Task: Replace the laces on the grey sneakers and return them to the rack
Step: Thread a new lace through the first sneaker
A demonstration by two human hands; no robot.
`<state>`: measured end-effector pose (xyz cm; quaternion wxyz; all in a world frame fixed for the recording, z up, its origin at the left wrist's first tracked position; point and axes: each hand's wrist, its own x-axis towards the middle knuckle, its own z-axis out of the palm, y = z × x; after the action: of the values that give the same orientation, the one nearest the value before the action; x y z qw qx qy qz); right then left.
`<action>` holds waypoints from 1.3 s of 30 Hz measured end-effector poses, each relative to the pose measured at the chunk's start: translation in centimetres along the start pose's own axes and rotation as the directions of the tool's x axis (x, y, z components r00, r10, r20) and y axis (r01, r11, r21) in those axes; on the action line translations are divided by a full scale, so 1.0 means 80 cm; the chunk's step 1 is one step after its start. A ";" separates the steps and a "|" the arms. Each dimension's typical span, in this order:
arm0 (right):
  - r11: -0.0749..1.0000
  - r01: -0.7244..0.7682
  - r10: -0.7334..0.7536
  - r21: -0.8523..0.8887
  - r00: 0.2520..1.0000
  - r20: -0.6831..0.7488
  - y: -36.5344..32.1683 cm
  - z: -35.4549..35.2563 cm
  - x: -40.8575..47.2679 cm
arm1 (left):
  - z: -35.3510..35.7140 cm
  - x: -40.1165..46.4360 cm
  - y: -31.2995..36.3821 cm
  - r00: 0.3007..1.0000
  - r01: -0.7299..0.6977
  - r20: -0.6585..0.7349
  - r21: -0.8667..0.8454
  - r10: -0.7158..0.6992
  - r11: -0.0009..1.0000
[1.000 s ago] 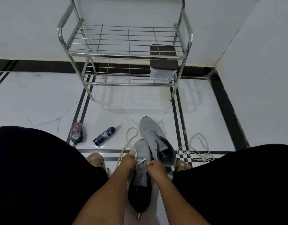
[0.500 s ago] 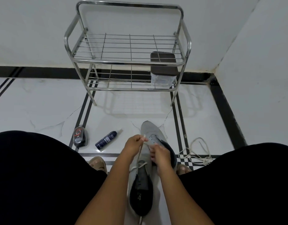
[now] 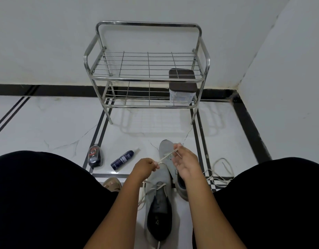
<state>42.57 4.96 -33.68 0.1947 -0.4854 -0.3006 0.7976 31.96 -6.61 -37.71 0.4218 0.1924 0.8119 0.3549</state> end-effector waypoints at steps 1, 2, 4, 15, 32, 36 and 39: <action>1.000 0.024 -0.024 0.003 0.999 -0.024 -0.005 -0.001 0.000 | -0.002 0.002 -0.008 0.999 0.049 -0.024 0.039 -0.048 0.998; 0.999 0.052 -0.051 0.002 0.998 -0.037 -0.011 -0.001 -0.002 | -0.002 0.003 -0.015 0.993 0.107 -0.055 0.073 -0.103 0.992; 0.994 0.110 -0.110 0.002 0.993 -0.046 -0.024 0.001 -0.010 | -0.003 0.005 -0.032 0.971 0.215 -0.127 0.089 -0.203 0.973; 0.940 0.324 -0.325 -0.107 0.946 0.016 -0.083 0.002 -0.045 | 0.017 0.001 -0.093 0.851 0.503 -0.235 0.100 -0.470 0.859; 0.302 0.140 -0.249 -0.943 0.966 0.064 0.001 -0.023 0.011 | 0.023 0.014 -0.050 0.929 0.097 -0.365 0.071 -0.065 0.993; 0.460 0.000 -0.111 -0.888 0.992 -0.058 0.065 -0.053 0.058 | 0.043 0.010 -0.092 0.916 0.278 -0.318 0.055 -0.247 0.959; 0.539 -0.077 -0.036 -0.839 0.993 -0.114 0.101 -0.065 0.060 | 0.056 0.016 -0.100 0.924 0.297 -0.282 0.106 -0.257 0.949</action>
<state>44.85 3.35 -44.08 -0.0543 -0.5685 -0.6289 0.5276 34.78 -9.36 -46.08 0.3400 0.0568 0.9039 0.2533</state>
